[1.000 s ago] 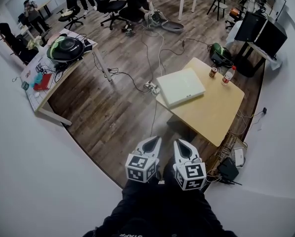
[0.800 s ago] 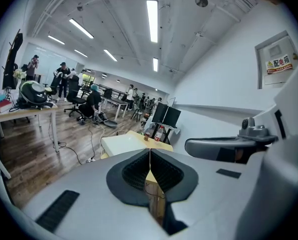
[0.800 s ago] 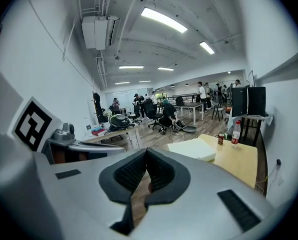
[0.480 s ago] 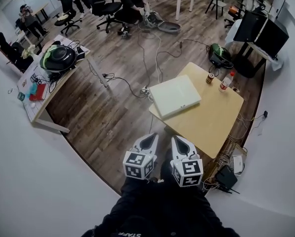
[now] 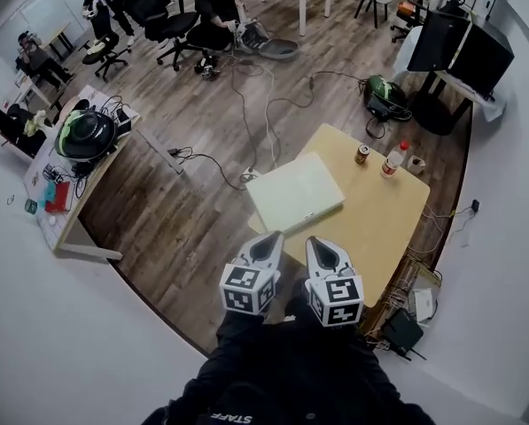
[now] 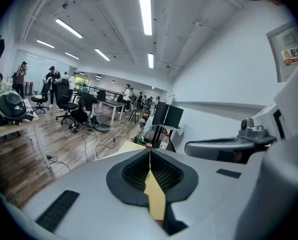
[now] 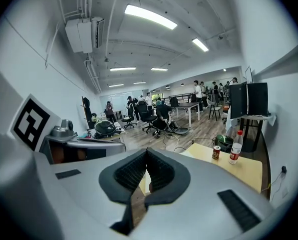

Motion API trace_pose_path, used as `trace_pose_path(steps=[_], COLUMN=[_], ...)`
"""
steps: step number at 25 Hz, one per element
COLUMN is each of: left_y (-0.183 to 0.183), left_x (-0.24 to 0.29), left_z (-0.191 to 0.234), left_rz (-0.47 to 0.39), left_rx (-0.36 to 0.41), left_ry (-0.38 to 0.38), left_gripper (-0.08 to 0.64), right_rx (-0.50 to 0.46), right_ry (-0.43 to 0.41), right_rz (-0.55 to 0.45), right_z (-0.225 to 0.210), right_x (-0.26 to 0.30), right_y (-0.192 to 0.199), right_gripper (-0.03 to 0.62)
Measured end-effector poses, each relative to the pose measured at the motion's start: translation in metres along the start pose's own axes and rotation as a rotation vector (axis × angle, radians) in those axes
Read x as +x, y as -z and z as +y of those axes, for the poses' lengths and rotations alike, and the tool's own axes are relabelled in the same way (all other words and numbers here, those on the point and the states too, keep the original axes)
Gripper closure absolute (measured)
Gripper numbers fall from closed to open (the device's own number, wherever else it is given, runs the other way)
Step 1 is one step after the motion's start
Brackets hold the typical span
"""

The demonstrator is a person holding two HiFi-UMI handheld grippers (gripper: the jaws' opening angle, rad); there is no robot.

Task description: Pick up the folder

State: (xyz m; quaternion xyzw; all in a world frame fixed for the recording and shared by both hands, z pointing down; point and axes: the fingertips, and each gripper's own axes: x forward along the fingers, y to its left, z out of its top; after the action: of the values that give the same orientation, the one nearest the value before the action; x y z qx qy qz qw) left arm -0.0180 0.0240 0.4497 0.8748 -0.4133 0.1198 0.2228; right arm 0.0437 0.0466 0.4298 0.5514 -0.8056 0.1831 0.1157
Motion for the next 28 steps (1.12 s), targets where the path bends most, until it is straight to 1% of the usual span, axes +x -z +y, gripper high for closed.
trace_pose_path(steps=[6,10,13,21,28], left_y=[-0.022,-0.025,-0.022,-0.015,-0.001], left_x=[0.051,0.076,0.090,0.110,0.121], left_z=[0.003,0.009,0.013,0.026,0.065], left_rz=[0.008,0.025,0.039,0.071,0.096], left_rx=[0.019,0.006,-0.007,-0.033,-0.061], left_ry=[-0.005,-0.021,-0.027,-0.031,-0.076], left_gripper=[0.525,0.525,0.525,0.525,0.525], right_rx=[0.012,0.017,0.027,0.050,0.057], right_ry=[0.007,0.003,0.005,0.005,-0.007], right_rz=[0.014,0.028,0.049,0.095,0.120], right_z=[-0.049,-0.071,-0.084,-0.096,-0.096], right_x=[0.029,0.044,0.052,0.071,0.097], right_y=[-0.010,-0.014,-0.008,0.001,0.012], right_gripper=[0.571,0.571,0.571,0.571,0.571])
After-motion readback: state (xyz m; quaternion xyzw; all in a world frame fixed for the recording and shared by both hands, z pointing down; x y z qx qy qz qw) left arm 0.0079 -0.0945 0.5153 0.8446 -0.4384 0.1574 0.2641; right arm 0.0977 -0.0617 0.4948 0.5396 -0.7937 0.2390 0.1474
